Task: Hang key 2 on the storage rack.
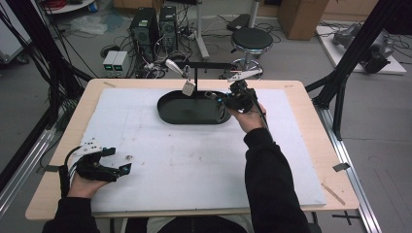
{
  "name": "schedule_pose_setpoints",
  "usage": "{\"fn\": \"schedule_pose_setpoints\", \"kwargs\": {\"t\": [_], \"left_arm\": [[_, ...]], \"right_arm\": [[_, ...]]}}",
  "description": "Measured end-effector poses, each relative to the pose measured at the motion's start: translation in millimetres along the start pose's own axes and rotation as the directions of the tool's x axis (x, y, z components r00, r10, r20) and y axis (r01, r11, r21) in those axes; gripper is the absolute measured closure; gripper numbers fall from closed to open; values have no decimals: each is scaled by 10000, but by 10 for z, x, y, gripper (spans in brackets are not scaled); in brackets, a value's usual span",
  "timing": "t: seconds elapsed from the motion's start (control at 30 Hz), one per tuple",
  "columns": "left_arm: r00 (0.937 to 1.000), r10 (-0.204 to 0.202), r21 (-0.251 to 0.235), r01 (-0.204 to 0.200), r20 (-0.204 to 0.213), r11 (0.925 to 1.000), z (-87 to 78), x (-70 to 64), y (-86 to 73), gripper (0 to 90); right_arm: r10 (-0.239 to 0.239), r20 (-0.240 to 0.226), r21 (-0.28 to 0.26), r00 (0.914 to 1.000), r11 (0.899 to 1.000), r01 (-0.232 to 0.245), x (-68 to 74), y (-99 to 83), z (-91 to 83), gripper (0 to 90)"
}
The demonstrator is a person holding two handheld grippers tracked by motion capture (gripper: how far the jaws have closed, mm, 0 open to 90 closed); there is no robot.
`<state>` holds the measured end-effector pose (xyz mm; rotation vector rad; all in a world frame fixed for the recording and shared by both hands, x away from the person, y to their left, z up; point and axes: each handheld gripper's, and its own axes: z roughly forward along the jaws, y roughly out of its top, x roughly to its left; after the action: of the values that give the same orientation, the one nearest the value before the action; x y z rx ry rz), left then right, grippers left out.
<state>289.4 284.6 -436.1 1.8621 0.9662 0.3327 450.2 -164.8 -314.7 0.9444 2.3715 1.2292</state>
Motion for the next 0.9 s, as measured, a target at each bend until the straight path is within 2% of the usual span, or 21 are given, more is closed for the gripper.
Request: {"fn": "schedule_pose_setpoints", "kwargs": {"t": [0.03, 0.07, 0.17, 0.37, 0.43, 0.5, 0.53, 0.7, 0.77, 0.9], "left_arm": [[10000, 14, 8, -14, 4, 10000, 0, 4, 1, 17], [10000, -18, -11, 18, 8, 10000, 0, 6, 2, 17], [10000, -47, -151, 48, 45, 9999, -7, 3, 7, 17], [9999, -129, -258, 131, 83, 9996, -18, 26, 6, 17], [9999, -126, -266, 128, 98, 9996, -17, 26, 7, 17], [9999, -133, -302, 135, 87, 9995, -12, 22, 8, 17], [9999, -133, -302, 135, 87, 9995, -12, 22, 8, 17], [9998, -122, -322, 126, 132, 9994, -9, 28, 12, 17], [9998, -146, -361, 151, 142, 9992, -8, 29, 13, 17], [9998, -138, -352, 143, 141, 9993, -4, 31, 12, 17]], "right_arm": [[-187, 89, -116, 9998, 9998, 188, 12, 113, -7, 839], [-187, 89, -116, 9998, 9998, 188, 12, 113, -7, 839], [-653, 579, 129, 9962, 9978, 646, 17, 348, 20, 839], [-741, 803, 65, 9940, 9973, 738, 10, 519, 84, 839], [-789, 848, 84, 9933, 9969, 785, 8, 538, 93, 839], [-921, 1157, 138, 9890, 9957, 911, 9, 607, 99, 839], [-921, 1157, 138, 9890, 9957, 911, 9, 607, 99, 839], [-832, 1405, 13, 9866, 9965, 839, -9, 698, 83, 839], [-750, 1687, 248, 9828, 9971, 718, -37, 715, 108, 839], [-726, 1869, 308, 9797, 9972, 681, -46, 717, 151, 839]]}}
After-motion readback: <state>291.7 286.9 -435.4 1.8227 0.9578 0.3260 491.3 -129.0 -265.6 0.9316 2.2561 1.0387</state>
